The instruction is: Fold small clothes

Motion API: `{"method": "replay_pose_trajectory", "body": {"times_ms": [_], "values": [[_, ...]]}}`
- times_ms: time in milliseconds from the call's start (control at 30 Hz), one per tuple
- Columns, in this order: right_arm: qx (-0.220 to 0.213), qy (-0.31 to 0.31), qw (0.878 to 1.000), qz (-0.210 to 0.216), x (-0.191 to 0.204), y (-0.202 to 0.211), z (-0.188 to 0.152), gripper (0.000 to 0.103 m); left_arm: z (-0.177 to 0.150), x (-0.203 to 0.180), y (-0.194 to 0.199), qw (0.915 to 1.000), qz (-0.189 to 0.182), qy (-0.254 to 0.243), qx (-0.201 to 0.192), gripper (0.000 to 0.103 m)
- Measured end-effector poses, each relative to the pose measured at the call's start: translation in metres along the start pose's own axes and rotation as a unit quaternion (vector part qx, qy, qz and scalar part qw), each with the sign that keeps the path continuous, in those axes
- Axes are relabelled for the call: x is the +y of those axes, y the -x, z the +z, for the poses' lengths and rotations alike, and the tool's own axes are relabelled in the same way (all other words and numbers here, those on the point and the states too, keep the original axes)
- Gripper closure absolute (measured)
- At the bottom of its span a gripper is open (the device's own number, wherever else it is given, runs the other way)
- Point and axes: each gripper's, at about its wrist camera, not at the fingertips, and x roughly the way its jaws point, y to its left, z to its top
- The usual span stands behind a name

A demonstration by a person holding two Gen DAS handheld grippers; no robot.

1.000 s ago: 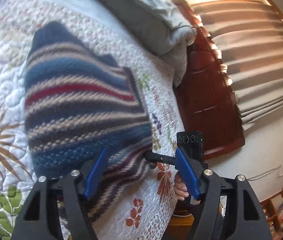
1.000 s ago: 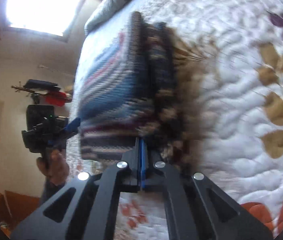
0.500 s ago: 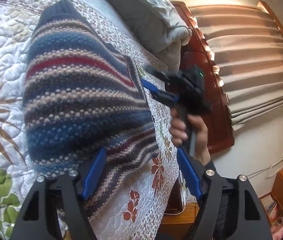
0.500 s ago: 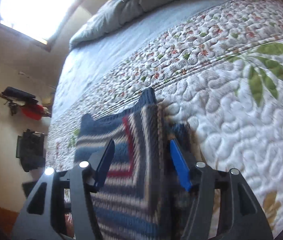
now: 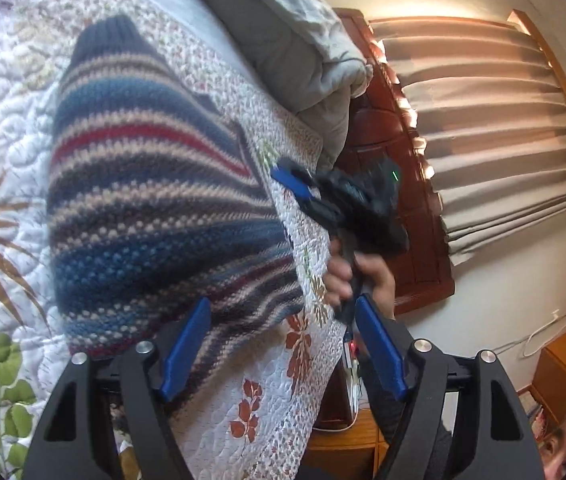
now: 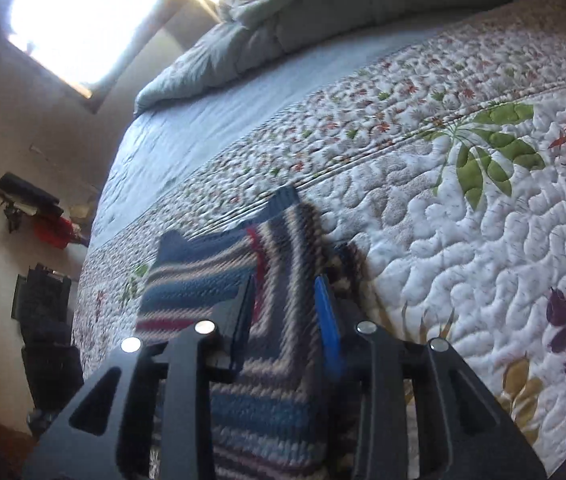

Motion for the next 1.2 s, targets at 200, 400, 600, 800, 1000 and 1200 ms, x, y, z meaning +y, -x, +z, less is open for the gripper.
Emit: {"method": "replay_pose_trajectory", "body": {"times_ms": [200,400,600,800,1000,1200], "values": [[0.054,-0.013,0.998,0.000,-0.015,-0.014,-0.048,0.091,0.008,0.006,0.005,0.9993,0.018,0.030,-0.015,0.025],[0.027,-0.038,0.998,0.038,-0.025,0.034,-0.067,0.082,0.004,0.000,0.017,0.9987,0.028,0.039,-0.016,0.023],[0.072,-0.037,0.996,0.026,-0.034,0.026,-0.112,0.089,0.010,-0.005,0.043,0.9959,0.074,0.032,-0.040,0.016],[0.086,-0.062,0.991,0.081,-0.052,0.052,-0.109,0.053,0.023,0.010,0.058,0.9885,0.139,0.041,-0.043,0.011],[0.099,-0.115,0.980,0.126,-0.072,0.041,-0.070,0.002,0.040,0.040,0.052,0.9865,0.140,0.077,-0.036,0.007],[0.149,-0.151,0.963,0.169,-0.077,-0.034,-0.029,0.002,0.049,0.062,0.032,0.9881,0.115,0.098,-0.031,0.007]]}}
